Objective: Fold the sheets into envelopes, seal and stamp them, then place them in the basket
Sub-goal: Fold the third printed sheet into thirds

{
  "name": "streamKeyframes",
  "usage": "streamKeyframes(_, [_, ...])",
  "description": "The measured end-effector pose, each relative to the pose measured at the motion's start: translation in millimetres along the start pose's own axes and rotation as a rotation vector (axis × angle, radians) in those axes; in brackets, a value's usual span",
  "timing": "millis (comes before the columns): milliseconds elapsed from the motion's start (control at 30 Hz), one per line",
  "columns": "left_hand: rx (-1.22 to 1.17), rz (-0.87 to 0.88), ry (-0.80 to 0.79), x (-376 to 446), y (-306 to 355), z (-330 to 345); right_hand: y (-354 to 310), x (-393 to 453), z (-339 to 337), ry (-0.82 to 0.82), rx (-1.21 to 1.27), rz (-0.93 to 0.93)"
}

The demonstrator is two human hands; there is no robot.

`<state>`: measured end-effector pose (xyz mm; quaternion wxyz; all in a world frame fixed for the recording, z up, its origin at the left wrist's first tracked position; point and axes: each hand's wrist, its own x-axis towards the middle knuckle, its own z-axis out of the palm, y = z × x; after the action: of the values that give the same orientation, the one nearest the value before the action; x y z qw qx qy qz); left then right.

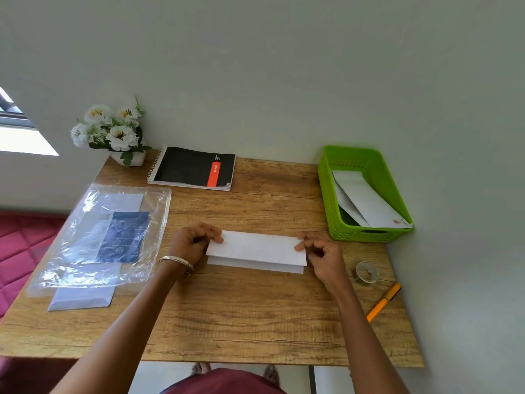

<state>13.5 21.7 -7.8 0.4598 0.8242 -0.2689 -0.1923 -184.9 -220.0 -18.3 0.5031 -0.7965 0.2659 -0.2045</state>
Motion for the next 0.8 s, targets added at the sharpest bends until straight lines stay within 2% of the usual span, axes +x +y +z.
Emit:
streamKeyframes(133, [0.09,0.002,-0.068,-0.7,-4.4,-3.4,1.0,-8.6,-0.8,-0.04,-0.151,0.007])
streamKeyframes(233, [0.122,0.034,-0.105,-1.1,-4.6,-1.0,-8.9,-9.2,4.2,-0.004,-0.233,0.024])
streamKeyframes(367, [0.249,0.051,-0.142,0.0,-2.7,0.0,-28.5,-9.9,32.6,0.06,-0.464,-0.121])
streamKeyframes(433, [0.283,0.056,-0.145,1.4,-2.8,0.5,-41.8,-10.9,52.3,-0.032,-0.566,-0.187])
streamKeyframes(533, [0.311,0.08,-0.129,0.7,-5.2,2.6,-60.6,-10.3,81.9,-0.29,-0.621,-0.239])
streamKeyframes(633, [0.329,0.101,-0.111,-0.3,-5.5,4.3,-59.6,-9.1,101.0,-0.458,-0.755,-0.282])
streamKeyframes(700, [0.355,0.098,-0.121,0.4,-5.6,5.2,-51.2,-11.2,101.7,-0.503,-0.786,-0.255])
streamKeyframes(800, [0.36,0.073,-0.142,1.3,-6.1,5.0,-33.6,-18.7,83.7,-0.434,-0.788,-0.186])
